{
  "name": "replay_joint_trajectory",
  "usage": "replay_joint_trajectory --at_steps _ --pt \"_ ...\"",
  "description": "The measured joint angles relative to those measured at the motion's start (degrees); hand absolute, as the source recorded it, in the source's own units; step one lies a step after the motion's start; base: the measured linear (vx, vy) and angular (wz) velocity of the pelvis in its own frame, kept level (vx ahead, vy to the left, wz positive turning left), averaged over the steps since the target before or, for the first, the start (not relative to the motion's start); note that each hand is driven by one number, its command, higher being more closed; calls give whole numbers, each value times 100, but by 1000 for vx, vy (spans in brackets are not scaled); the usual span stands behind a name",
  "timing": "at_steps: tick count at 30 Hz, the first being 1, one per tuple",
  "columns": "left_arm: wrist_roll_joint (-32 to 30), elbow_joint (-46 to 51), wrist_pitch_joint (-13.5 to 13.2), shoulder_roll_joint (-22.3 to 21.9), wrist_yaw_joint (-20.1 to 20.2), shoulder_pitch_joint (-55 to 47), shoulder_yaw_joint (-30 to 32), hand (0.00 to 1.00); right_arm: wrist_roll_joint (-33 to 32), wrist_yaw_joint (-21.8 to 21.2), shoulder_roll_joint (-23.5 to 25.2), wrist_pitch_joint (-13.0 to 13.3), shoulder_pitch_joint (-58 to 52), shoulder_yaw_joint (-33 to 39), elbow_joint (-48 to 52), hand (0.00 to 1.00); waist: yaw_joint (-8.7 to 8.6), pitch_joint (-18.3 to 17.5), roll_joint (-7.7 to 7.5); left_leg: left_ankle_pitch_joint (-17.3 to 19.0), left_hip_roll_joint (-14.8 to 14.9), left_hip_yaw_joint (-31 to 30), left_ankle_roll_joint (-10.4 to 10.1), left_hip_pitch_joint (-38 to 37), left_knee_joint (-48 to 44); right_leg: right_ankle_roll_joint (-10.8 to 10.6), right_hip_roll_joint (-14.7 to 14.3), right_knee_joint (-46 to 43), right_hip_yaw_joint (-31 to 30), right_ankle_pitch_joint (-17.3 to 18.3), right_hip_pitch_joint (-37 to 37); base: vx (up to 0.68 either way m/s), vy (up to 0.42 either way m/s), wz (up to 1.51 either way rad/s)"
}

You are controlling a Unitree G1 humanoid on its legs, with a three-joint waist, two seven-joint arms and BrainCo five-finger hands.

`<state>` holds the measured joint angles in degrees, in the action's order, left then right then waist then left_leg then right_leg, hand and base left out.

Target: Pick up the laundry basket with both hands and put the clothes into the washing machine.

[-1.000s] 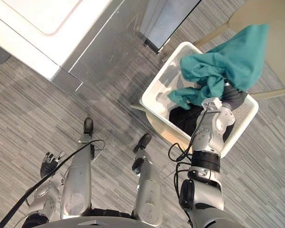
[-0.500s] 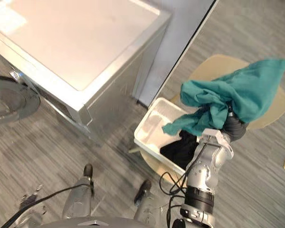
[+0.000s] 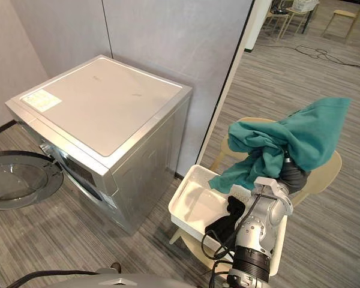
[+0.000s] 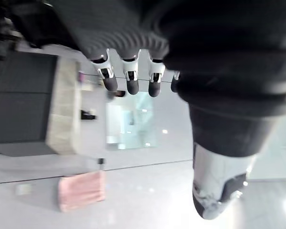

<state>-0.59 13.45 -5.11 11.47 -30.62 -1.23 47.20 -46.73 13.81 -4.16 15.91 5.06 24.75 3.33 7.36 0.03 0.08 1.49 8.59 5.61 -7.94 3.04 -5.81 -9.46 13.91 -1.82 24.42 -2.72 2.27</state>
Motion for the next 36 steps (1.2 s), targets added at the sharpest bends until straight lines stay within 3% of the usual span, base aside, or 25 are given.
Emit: replay_joint_trajectory --at_steps 4,6,10,13,17,19,22,28,36 --pt "-734 1268 -175 -192 -118 2 -1139 0 197 -135 173 -28 -39 -452 21 100 -108 -41 44 8 11 201 4 -227 95 13 -30 124 -196 -81 81 -31 -3 -28" --pt "-899 1866 -418 -249 177 7 -2384 0 191 -281 335 -69 -73 -822 37 100 -243 -41 48 8 8 242 6 -248 96 8 -30 140 -273 -120 55 -51 12 -13" --pt "-846 1970 -646 -350 892 39 -4275 0 -4 -525 413 -137 -443 -1605 336 100 -340 -47 103 47 9 431 21 -404 102 -2 -30 140 -501 -150 40 -29 7 -28" --pt "-610 1348 -672 -352 1544 562 -5882 0 -70 -633 410 -192 -472 -2058 533 100 -448 -55 129 54 10 519 23 -426 100 6 -34 133 -608 -184 -10 -34 5 -15" --pt "-281 154 -633 -352 2027 1252 -6792 0 -125 -629 401 -266 -472 -2439 551 100 -563 -62 139 54 8 561 23 -448 96 19 -37 131 -679 -215 -39 -30 3 -10" --pt "-288 -742 -447 -371 2256 1627 -7355 0 -139 -623 394 -351 -470 -2671 800 100 -635 -63 141 59 8 629 20 -473 102 25 -43 131 -775 -230 -83 -29 5 -17" --pt "-365 -1225 -241 -478 2478 1746 -7535 0 -142 -627 391 -368 -473 -2830 1112 100 -722 -63 141 85 10 733 24 -508 105 28 -45 114 -888 -238 -144 -13 7 -22" --pt "-741 -1975 39 -519 2494 2198 -7630 0 -301 -620 364 -364 -506 -2889 1222 100 -793 -66 134 91 9 856 27 -529 107 29 -49 80 -1033 -246 -248 -9 1 -10" --pt "-979 -2632 172 -607 2634 2468 -7934 0 -301 -618 370 -378 -665 -2923 1225 100 -827 -128 69 93 9 914 23 -528 164 37 -65 84 -1117 -265 -336 -15 -3 -5"
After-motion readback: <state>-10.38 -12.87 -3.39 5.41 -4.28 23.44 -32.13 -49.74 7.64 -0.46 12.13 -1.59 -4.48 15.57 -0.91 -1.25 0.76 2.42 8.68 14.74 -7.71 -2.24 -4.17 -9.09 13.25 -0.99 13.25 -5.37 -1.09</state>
